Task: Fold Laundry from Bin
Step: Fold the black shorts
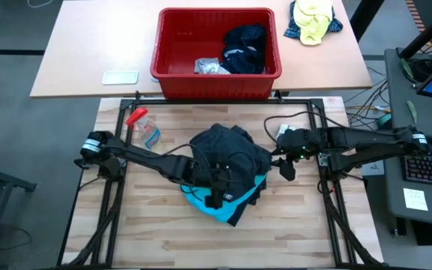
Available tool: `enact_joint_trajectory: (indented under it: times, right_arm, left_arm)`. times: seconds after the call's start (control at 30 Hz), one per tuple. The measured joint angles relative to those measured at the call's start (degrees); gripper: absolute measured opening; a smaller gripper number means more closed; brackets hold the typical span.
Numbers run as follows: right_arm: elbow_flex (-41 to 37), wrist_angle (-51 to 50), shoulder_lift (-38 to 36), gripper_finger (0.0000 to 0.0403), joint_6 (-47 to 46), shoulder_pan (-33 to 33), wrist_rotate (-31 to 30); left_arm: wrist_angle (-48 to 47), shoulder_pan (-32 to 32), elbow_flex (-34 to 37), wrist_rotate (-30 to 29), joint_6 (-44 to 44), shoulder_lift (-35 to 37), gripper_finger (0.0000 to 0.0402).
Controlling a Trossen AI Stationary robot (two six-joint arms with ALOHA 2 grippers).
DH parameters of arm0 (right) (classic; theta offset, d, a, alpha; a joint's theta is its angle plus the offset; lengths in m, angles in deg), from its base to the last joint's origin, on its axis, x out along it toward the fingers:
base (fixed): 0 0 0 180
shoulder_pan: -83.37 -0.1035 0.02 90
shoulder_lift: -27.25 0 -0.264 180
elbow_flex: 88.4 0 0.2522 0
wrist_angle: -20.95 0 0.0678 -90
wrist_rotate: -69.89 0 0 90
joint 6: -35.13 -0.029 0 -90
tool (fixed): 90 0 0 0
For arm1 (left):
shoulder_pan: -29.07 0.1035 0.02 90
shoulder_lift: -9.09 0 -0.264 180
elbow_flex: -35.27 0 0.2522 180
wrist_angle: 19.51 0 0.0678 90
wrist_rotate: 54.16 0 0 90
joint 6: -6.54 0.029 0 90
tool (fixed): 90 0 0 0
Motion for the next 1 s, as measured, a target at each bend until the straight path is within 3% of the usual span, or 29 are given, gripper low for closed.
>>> enact_joint_trajectory:
  times: [0.27, 0.5, 0.63, 0.8, 1.0]
  right_arm:
    - [-2.7, 0.4, 1.2, 0.0266, -4.4, 0.0, 1.2]
    - [-3.9, 4.6, 1.5, 0.0288, -4.7, -1.9, 1.5]
    - [-5.7, 9.5, 2.7, 0.0286, -5.2, -3.4, 1.5]
    - [-6.9, 14.8, 5.3, 0.0276, -7.2, -3.8, 0.5]
    - [-7.0, 15.3, 8.0, 0.0226, -7.0, -4.0, -1.8]
  left_arm:
    - [0.3, -2.8, 0.0, 0.0, -0.6, -2.9, 0.0233]
    - [2.3, -5.8, -0.3, 0.5, -1.9, -2.7, 0.0256]
    - [2.8, -6.9, -0.3, 1.5, -4.3, -3.7, 0.0257]
    - [4.6, -7.3, -0.4, -1.8, -4.5, -8.0, 0.0256]
    - [5.0, -7.2, -0.9, -4.3, -2.0, -12.1, 0.0241]
